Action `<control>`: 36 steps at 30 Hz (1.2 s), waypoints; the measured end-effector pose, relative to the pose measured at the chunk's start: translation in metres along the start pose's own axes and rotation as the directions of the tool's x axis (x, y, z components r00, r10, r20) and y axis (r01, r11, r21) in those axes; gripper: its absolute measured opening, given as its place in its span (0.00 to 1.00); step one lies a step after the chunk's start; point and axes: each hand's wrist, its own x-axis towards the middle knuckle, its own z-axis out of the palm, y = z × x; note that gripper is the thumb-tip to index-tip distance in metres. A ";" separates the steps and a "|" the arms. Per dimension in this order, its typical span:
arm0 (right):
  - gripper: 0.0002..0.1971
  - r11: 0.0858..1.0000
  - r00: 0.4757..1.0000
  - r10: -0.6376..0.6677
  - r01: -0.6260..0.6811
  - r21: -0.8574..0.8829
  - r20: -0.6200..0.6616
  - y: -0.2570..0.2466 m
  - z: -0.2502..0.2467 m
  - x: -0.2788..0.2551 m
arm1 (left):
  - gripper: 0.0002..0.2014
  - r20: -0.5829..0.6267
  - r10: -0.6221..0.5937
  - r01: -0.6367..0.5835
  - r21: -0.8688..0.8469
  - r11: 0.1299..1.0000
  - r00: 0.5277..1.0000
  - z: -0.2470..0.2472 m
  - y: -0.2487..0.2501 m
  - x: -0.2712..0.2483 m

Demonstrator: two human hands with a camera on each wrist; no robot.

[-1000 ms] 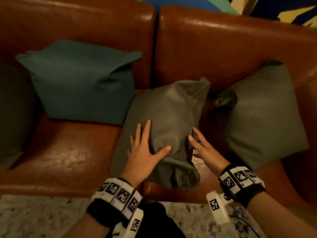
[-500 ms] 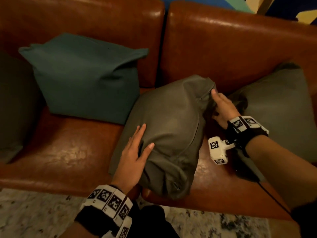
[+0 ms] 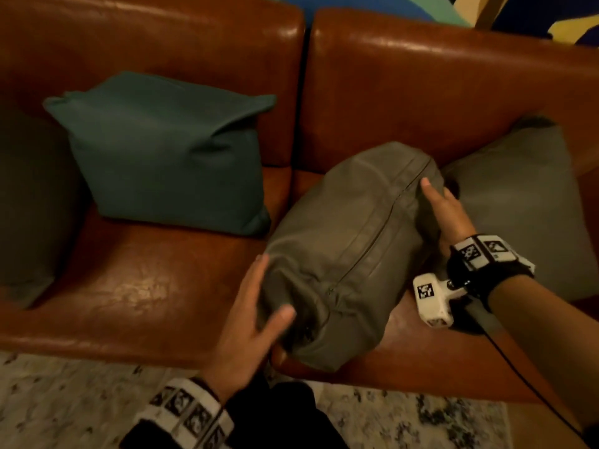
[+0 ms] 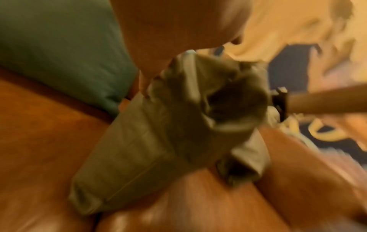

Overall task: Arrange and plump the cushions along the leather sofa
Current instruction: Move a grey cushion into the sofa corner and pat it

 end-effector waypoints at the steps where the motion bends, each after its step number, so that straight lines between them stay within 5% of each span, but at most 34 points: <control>1: 0.62 0.999 1.000 0.008 -0.008 0.045 0.006 -0.003 -0.003 0.004 | 0.43 0.076 0.063 -0.069 0.088 0.994 0.995 0.005 -0.004 -0.007; 2: 0.65 0.998 1.000 0.001 -0.001 0.070 0.005 0.000 -0.008 0.016 | 0.45 0.138 0.082 -0.105 0.171 0.980 0.987 0.009 -0.008 -0.008; 4: 0.54 0.992 0.998 -0.040 0.034 0.125 0.050 0.001 -0.017 0.030 | 0.42 0.161 0.082 -0.112 0.193 0.975 0.984 0.013 -0.011 0.002; 7: 0.26 0.978 0.996 -0.069 0.058 0.201 0.050 -0.022 -0.002 0.001 | 0.28 0.013 0.184 -0.184 0.146 0.972 0.983 0.015 -0.004 0.020; 10: 0.15 0.954 0.998 -0.061 0.055 0.295 0.010 -0.044 0.005 -0.015 | 0.18 -0.194 0.211 -0.194 0.101 0.976 0.958 0.011 0.007 0.040; 15: 0.26 0.939 0.983 0.038 0.027 0.343 -0.182 -0.040 -0.007 -0.009 | 0.22 -0.172 0.210 -0.210 0.014 0.977 0.963 -0.022 0.034 0.085; 17: 0.32 0.959 0.975 0.061 0.001 0.283 -0.212 -0.023 -0.008 -0.002 | 0.31 -0.085 0.109 -0.112 -0.030 0.993 0.990 -0.030 0.026 0.103; 19: 0.49 0.952 0.980 0.090 -0.033 0.305 -0.176 0.004 -0.016 0.028 | 0.47 -0.003 0.008 -0.008 -0.100 0.995 1.000 -0.032 0.007 0.112; 21: 0.59 0.920 0.987 0.113 -0.061 0.386 -0.115 0.023 -0.019 0.045 | 0.59 0.055 -0.033 0.034 -0.021 0.999 0.998 -0.029 -0.009 0.111; 23: 0.56 0.899 0.995 0.064 -0.022 0.437 -0.081 0.018 -0.011 0.034 | 0.57 0.051 -0.033 0.029 0.079 0.996 0.998 -0.026 -0.009 0.113; 28: 0.44 0.911 0.958 0.043 0.078 0.405 -0.282 -0.028 0.003 0.004 | 0.38 -0.052 -0.002 0.002 -0.009 1.000 0.999 -0.024 0.033 0.169; 31: 0.31 0.943 0.906 0.027 0.117 0.311 -0.422 -0.049 -0.002 0.019 | 0.40 0.017 0.043 -0.043 0.022 0.999 0.999 -0.028 0.049 0.226; 36: 0.29 0.972 0.884 0.053 0.062 0.229 -0.465 -0.063 0.015 0.056 | 0.39 0.089 -0.120 0.111 0.097 0.989 0.989 -0.024 0.042 0.301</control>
